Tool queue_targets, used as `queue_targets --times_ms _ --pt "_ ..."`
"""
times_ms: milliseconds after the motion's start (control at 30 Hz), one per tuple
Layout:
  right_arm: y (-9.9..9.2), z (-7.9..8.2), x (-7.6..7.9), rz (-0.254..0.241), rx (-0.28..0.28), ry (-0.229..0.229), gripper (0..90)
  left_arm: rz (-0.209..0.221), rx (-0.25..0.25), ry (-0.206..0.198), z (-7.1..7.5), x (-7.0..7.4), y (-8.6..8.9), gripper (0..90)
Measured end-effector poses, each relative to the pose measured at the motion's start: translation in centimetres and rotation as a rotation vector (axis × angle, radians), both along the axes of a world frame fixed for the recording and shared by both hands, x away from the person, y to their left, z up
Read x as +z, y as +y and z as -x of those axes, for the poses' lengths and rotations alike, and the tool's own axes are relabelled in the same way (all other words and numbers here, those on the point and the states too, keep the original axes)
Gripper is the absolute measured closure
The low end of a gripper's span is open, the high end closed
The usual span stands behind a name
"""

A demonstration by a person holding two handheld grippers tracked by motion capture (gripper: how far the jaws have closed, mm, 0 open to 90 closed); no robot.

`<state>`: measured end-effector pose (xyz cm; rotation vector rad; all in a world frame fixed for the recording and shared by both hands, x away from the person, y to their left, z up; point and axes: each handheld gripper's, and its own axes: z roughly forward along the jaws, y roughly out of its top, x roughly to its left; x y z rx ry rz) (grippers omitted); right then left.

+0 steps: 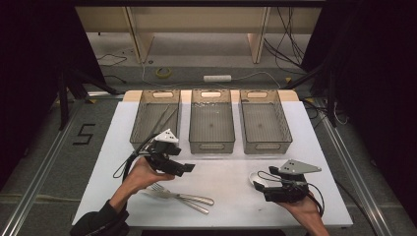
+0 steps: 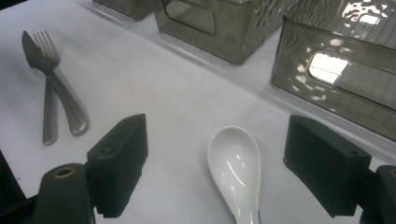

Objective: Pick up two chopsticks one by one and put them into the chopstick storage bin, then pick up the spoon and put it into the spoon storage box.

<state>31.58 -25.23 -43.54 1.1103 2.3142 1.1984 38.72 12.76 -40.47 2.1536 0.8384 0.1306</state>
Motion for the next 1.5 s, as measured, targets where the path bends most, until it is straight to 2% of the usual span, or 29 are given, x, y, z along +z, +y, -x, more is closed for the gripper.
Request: queue_targets --times_ms 133,233,433,567,633,1067,1200,1500 --pt "-0.3 -0.1 -0.1 0.019 -0.009 0.012 22.4 0.041 0.002 -0.028 0.6 -0.3 0.2 18.3" --pt "-0.6 -0.3 -0.2 0.032 -0.021 0.016 22.4 0.078 0.022 -0.06 1.1 -0.4 0.5 18.0" --pt "-0.9 -0.5 -0.4 0.057 -0.031 0.033 22.4 0.147 0.061 -0.097 1.7 -0.5 1.5 18.1" --pt "-1.0 -0.5 -0.6 0.082 -0.03 0.057 22.4 0.172 0.077 -0.101 2.0 -0.8 2.2 18.1" --pt "-0.9 -0.5 -0.7 0.102 -0.026 0.072 22.3 0.165 0.084 -0.102 2.2 -0.9 2.4 18.0" --pt "-0.9 -0.6 -1.1 0.166 -0.031 0.104 22.5 0.211 0.112 -0.132 3.4 -0.9 3.4 17.5" --pt "-1.0 -0.8 -1.4 0.207 -0.031 0.124 25.6 0.214 0.113 -0.131 3.6 -0.9 3.5 17.3" --pt "-1.1 -0.9 -1.9 0.254 -0.02 0.179 33.6 0.218 0.125 -0.14 3.7 -1.0 3.6 17.2"
